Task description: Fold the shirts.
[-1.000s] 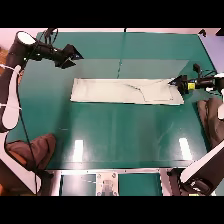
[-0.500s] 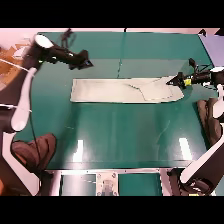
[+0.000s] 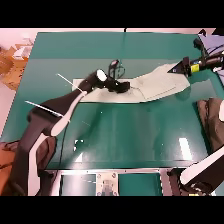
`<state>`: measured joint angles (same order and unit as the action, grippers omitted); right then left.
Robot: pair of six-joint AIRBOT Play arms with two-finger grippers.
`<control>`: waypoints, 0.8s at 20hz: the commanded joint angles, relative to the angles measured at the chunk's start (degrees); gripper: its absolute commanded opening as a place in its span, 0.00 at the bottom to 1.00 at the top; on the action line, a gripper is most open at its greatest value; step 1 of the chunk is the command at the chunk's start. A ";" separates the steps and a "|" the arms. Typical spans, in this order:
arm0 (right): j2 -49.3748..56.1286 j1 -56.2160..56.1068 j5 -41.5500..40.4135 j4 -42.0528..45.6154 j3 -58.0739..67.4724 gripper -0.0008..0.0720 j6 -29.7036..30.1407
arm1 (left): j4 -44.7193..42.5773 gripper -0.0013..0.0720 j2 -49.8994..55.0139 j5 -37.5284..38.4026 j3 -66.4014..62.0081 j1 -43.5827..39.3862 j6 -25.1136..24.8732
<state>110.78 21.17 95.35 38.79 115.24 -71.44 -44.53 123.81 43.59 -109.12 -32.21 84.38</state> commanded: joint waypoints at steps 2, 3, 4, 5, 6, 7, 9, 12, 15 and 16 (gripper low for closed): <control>-7.96 -2.84 1.31 -2.21 0.22 0.04 -1.64 | 0.42 0.05 2.71 -1.73 -0.04 -3.10 2.69; -8.74 -3.26 1.31 -2.21 0.22 0.04 -1.64 | 0.98 0.05 2.73 -1.79 -0.04 -3.10 2.82; -9.11 -3.56 1.33 -2.19 0.22 0.04 -1.66 | 2.36 0.05 2.71 -2.01 -0.07 -3.10 2.80; -9.18 -3.78 1.33 -2.14 0.20 0.04 -1.68 | 3.45 0.05 2.69 -2.01 -0.28 -3.08 2.67; -9.16 -3.93 1.33 -2.12 0.17 0.04 -1.88 | 3.41 0.05 2.67 -1.29 -1.36 -2.93 2.60; -9.16 -4.22 1.31 -2.12 0.17 0.04 -2.03 | 3.37 0.05 2.64 0.46 -3.13 -2.40 2.54; -9.16 -5.05 1.20 -2.14 0.20 0.04 -3.06 | 2.43 0.05 1.95 6.67 -8.17 -0.13 1.31; -9.22 -7.23 1.20 -2.21 0.20 0.04 -5.77 | -1.95 0.05 -3.80 19.98 -10.34 6.27 -2.78; -9.22 -12.48 0.22 -2.14 0.17 0.04 -8.85 | -17.44 0.05 -12.24 33.24 -10.32 14.27 -1.90; -9.20 -15.19 -1.49 -2.05 0.17 0.04 -10.27 | -23.26 0.05 -14.80 36.41 -10.32 16.72 -1.90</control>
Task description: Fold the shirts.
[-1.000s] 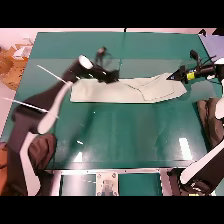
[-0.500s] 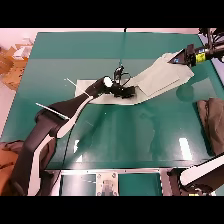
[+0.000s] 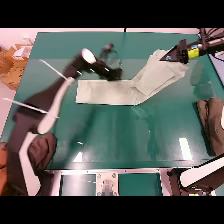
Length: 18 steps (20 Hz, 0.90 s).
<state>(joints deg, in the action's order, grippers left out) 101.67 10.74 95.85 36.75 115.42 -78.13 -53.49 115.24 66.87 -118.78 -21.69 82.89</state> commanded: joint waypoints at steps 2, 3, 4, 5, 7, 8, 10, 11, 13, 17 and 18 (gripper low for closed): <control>-0.07 -11.37 -8.02 2.25 -0.07 0.04 -6.64 | -23.54 0.05 -11.08 17.86 -0.20 10.97 -0.42; 0.00 -15.08 -12.22 4.15 -0.42 0.04 -8.20 | -26.38 0.05 -12.98 19.45 -0.20 13.14 -0.44; 0.39 -19.43 -17.53 6.25 -1.01 0.04 -9.64 | -27.82 0.05 -14.36 20.22 -0.20 14.97 -0.46; 1.40 -24.00 -23.17 8.20 -1.55 0.04 -11.39 | -27.98 0.05 -15.52 20.48 -0.26 16.81 -0.46; 5.38 -32.52 -34.25 9.81 -1.84 0.05 -14.19 | -27.96 0.05 -16.13 20.61 0.11 19.47 -0.79; 8.37 -37.11 -41.68 9.73 -1.84 0.05 -15.17 | -27.96 0.05 -16.13 21.14 0.44 20.39 -0.90; 14.95 -45.66 -57.81 8.74 -1.81 0.40 -15.96 | -27.93 0.05 -16.13 21.31 1.99 21.49 -1.11; 17.62 -48.85 -63.82 7.61 -1.77 0.65 -15.96 | -27.80 0.05 -16.13 21.49 2.71 21.46 -2.38; 18.88 -50.62 -65.77 7.63 -1.75 0.67 -15.96 | -27.80 0.05 -16.11 21.51 3.26 21.44 -4.24; 12.96 -39.54 -49.42 8.98 -1.77 0.66 -15.96 | -28.20 0.05 -16.13 21.22 3.26 21.46 -5.97; 11.58 -35.63 -44.39 8.98 -1.77 0.66 -15.98 | -28.22 0.05 -16.11 20.79 3.26 21.46 -6.05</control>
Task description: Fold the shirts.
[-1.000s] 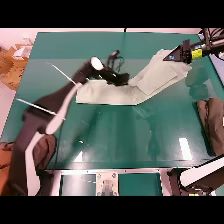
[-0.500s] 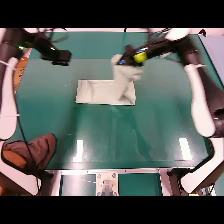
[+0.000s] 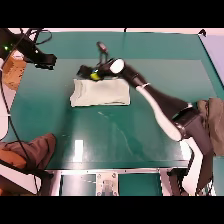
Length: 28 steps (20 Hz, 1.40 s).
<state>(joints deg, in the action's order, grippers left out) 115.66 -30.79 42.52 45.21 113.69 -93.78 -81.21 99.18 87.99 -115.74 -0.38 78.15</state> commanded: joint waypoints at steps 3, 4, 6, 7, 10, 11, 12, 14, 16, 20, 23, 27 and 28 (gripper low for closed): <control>-4.50 18.18 23.12 2.25 -0.04 0.65 -0.85 | -0.61 0.05 -0.04 -0.76 0.22 0.15 -1.29; -4.50 21.68 26.86 4.00 -0.24 0.65 -1.57 | -0.72 0.05 -0.04 -0.96 0.22 0.13 -1.27; -4.50 27.65 31.74 7.61 -3.08 0.65 -2.25 | -0.90 0.05 -0.04 -0.37 0.22 0.13 -1.09; -4.50 29.77 32.81 7.54 -5.49 0.65 -2.21 | -0.92 0.05 -0.04 -0.07 0.22 0.15 -1.07; -4.50 31.78 31.74 7.32 -14.38 0.70 -0.02 | -0.90 0.05 -0.04 0.00 0.22 0.15 -0.48; -4.48 31.12 30.40 6.86 -17.14 0.71 0.33 | -0.90 0.05 -0.04 -0.04 0.22 0.13 -0.20; -4.44 30.23 28.52 4.76 -19.34 0.71 1.62 | -0.87 0.05 -0.04 -0.13 0.22 0.13 -0.15; -4.31 27.65 23.45 -2.34 -22.64 0.71 4.55 | -0.87 0.05 -0.04 -0.57 0.22 0.13 -0.15; -3.37 24.57 20.44 -4.98 -22.99 0.71 4.70 | -0.83 0.05 -0.04 -0.50 0.22 0.13 0.07; -1.16 18.56 15.23 -11.50 -22.93 0.66 4.72 | -0.85 0.05 -0.04 -0.46 0.22 0.13 0.92; -1.20 17.46 14.60 -13.75 -21.16 0.05 5.55 | -0.85 0.05 -0.04 0.15 0.22 0.13 0.90; -6.01 24.06 21.84 -13.49 -14.80 0.04 5.03 | -0.87 0.05 -0.04 1.33 0.22 0.13 0.87; -8.85 26.99 22.64 -12.68 -13.88 0.04 4.20 | -0.87 0.05 -0.04 1.46 0.22 0.13 0.87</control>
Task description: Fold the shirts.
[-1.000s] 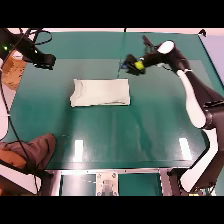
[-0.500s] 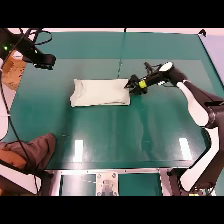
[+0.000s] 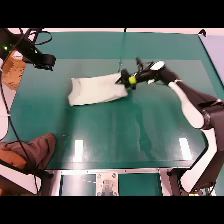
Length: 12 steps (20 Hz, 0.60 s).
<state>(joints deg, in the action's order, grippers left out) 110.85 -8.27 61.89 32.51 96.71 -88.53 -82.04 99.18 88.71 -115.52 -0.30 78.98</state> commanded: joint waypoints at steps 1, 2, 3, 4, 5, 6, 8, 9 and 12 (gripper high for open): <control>-6.99 7.52 3.78 1.27 3.50 0.04 -1.77 | -0.04 0.05 -0.04 0.92 0.00 0.04 0.04; -10.32 11.10 4.44 2.78 3.65 0.04 -2.67 | -0.04 0.05 -0.04 0.94 0.00 0.04 0.04; -13.11 14.62 5.33 3.87 3.65 0.04 -3.41 | -0.02 0.05 -0.04 0.90 0.00 0.04 0.04; -15.74 18.67 6.49 4.66 3.65 0.04 -3.82 | -0.02 0.05 -0.04 0.87 0.00 0.04 0.07; -17.84 22.51 7.72 5.33 3.65 0.04 -4.24 | -0.02 0.05 -0.04 0.87 0.00 0.04 0.04; -19.69 26.75 8.94 5.77 3.65 0.04 -4.28 | -0.02 0.05 -0.04 0.92 0.00 0.04 0.07; -22.21 34.95 11.26 5.92 3.69 0.04 -4.31 | -0.02 0.05 -0.04 0.87 0.00 0.04 0.07; -23.02 38.82 11.93 5.95 3.69 0.04 -4.28 | -0.02 0.05 -0.04 0.85 0.00 0.04 0.07; -23.87 50.16 12.72 6.14 3.74 0.04 -4.22 | -0.02 0.05 -0.04 0.85 0.00 0.04 0.07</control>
<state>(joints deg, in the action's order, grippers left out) 88.86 31.55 72.62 38.06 100.36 -92.49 -82.06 99.18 89.56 -115.52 -0.30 79.09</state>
